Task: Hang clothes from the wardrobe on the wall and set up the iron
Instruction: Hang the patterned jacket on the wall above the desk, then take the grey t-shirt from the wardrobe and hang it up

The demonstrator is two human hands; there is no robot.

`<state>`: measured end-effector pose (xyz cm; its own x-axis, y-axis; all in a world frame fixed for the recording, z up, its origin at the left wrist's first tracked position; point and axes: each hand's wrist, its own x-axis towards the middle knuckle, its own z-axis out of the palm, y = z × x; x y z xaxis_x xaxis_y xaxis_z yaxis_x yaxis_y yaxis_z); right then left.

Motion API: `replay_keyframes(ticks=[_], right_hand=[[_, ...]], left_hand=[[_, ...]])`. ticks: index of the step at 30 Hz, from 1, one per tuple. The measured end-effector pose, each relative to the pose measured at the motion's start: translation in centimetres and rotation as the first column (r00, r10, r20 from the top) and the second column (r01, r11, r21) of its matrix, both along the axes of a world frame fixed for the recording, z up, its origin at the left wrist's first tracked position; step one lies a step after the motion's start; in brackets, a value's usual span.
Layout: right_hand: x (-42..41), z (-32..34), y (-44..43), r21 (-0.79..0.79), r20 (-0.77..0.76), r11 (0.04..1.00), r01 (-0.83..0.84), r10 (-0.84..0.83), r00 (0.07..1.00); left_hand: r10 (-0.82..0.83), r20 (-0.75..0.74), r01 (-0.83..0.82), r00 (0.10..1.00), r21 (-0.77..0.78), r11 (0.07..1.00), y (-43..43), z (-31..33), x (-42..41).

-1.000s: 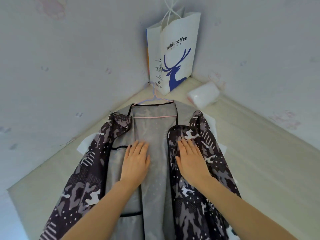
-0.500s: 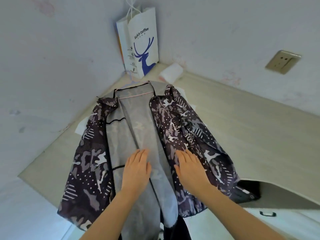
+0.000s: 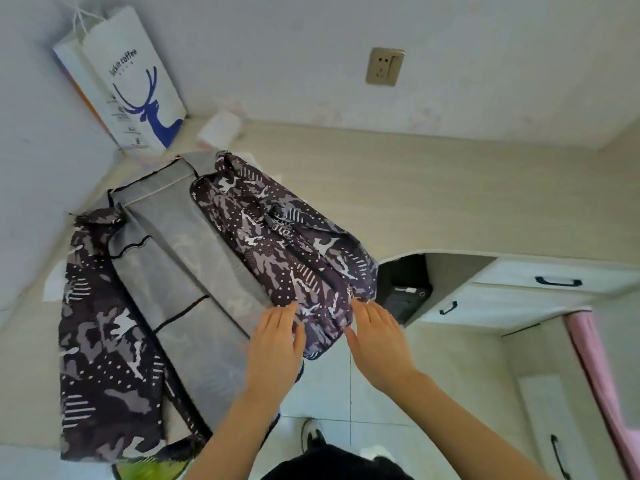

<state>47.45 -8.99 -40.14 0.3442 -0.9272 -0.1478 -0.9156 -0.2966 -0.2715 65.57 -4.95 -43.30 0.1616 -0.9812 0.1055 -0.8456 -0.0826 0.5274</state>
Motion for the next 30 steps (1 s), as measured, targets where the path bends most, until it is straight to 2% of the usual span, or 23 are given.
replay_keyframes(ticks=[7, 13, 18, 26, 30], right_hand=[[-7.2, 1.5, 4.6, 0.093, -0.035, 0.966, 0.241, -0.239, 0.97], [-13.6, 1.2, 10.7, 0.083, -0.01, 0.911, 0.403, -0.404, 0.915], [-18.6, 1.2, 17.2, 0.052, -0.003, 0.857, 0.513, -0.513, 0.858], [-26.2, 0.8, 29.4, -0.009, -0.018, 0.762, 0.647, -0.647, 0.762], [-30.6, 0.5, 36.2, -0.093, -0.049, 0.676, 0.731, -0.737, 0.674]], left_hand=[[-0.232, 0.0, 0.232, 0.973, -0.005, 0.973, -0.5, 1.3, -5.2], [-0.444, 0.018, 0.444, 0.896, 0.008, 0.896, 1.6, 1.9, -11.8], [-0.533, -0.016, 0.534, 0.846, 0.033, 0.845, 6.7, 2.2, -18.0], [-0.703, -0.01, 0.701, 0.711, 0.091, 0.708, 16.1, 1.5, -27.3], [-0.801, 0.017, 0.797, 0.599, 0.083, 0.598, 20.4, 1.2, -33.7]])
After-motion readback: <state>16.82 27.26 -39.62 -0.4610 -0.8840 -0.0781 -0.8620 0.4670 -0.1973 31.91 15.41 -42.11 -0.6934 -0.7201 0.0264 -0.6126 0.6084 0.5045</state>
